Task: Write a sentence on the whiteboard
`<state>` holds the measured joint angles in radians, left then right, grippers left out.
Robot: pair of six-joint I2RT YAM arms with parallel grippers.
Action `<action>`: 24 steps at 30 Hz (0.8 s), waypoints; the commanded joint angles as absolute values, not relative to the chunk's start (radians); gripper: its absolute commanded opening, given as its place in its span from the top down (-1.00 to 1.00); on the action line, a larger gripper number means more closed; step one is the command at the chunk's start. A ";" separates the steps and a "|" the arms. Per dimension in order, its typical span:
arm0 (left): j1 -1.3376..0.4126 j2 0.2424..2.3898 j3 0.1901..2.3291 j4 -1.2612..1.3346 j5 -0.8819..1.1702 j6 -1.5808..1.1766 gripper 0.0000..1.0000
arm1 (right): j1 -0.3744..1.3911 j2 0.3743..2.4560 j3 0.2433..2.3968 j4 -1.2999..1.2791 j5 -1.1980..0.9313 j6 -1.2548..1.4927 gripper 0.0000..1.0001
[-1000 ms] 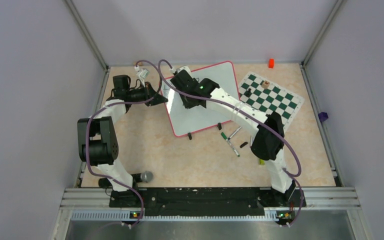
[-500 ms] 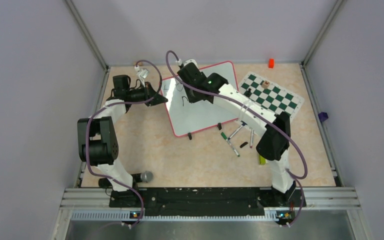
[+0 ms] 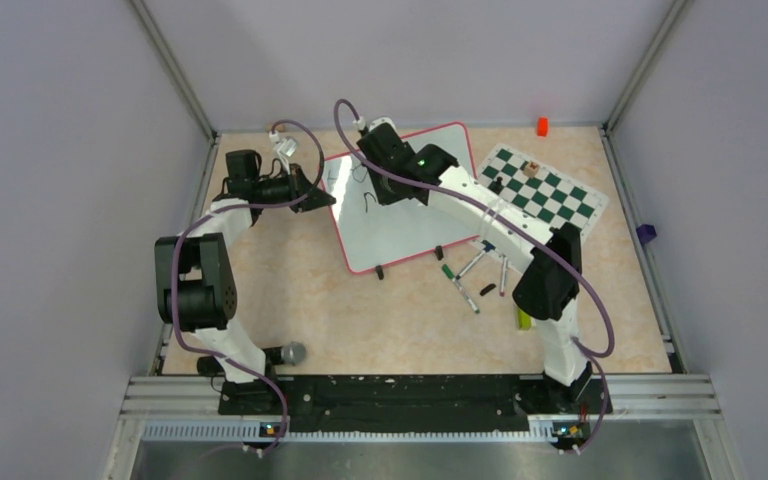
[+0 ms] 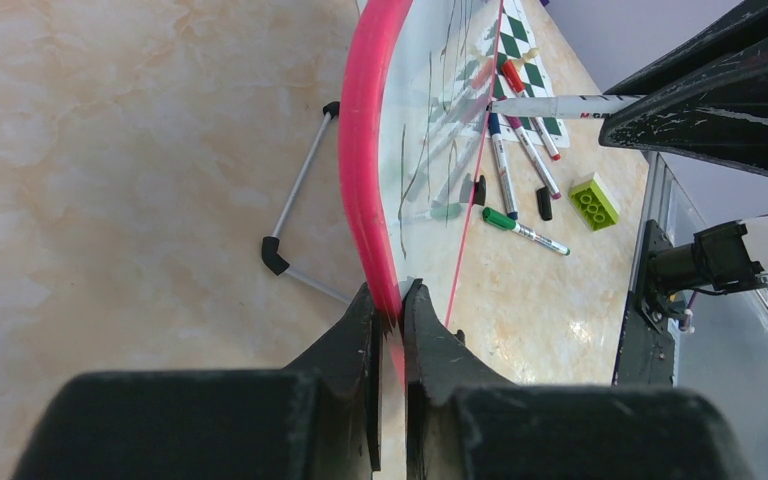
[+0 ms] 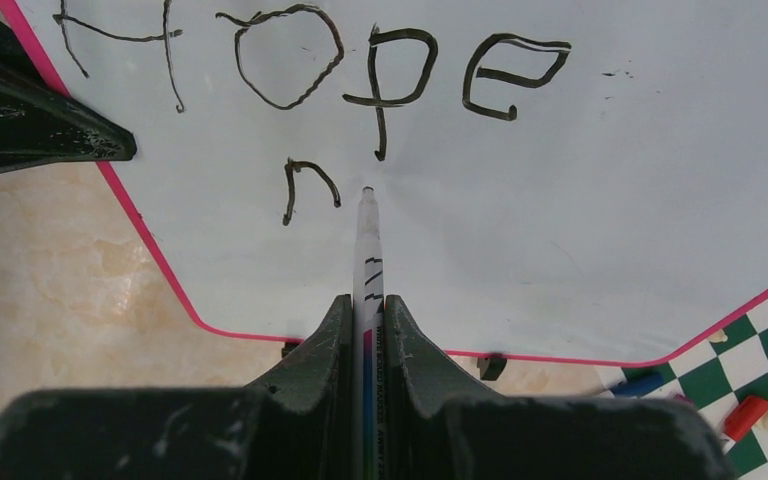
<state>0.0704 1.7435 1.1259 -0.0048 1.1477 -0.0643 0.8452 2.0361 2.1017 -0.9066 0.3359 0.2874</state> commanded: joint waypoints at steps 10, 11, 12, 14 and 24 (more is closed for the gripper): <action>0.040 1.776 1.109 -0.035 1.008 0.080 1.00 | 0.840 2.078 2.121 -0.881 0.331 0.278 1.00; 0.039 1.777 1.109 -0.035 1.008 0.080 1.00 | 0.839 2.081 2.121 -0.882 0.339 0.279 1.00; 0.040 1.776 1.109 -0.034 1.008 0.081 1.00 | 0.839 2.084 2.119 -0.879 0.347 0.280 1.00; 0.039 1.776 1.107 -0.035 1.007 0.081 1.00 | 0.839 2.086 2.119 -0.879 0.371 0.280 1.00; 0.040 1.778 1.109 -0.034 1.008 0.080 1.00 | 0.835 2.078 2.116 -0.880 0.437 0.276 1.00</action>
<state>0.0704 1.7435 1.1259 -0.0048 1.1416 -0.0643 0.8440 2.0708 2.1017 -0.9081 0.3721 0.2878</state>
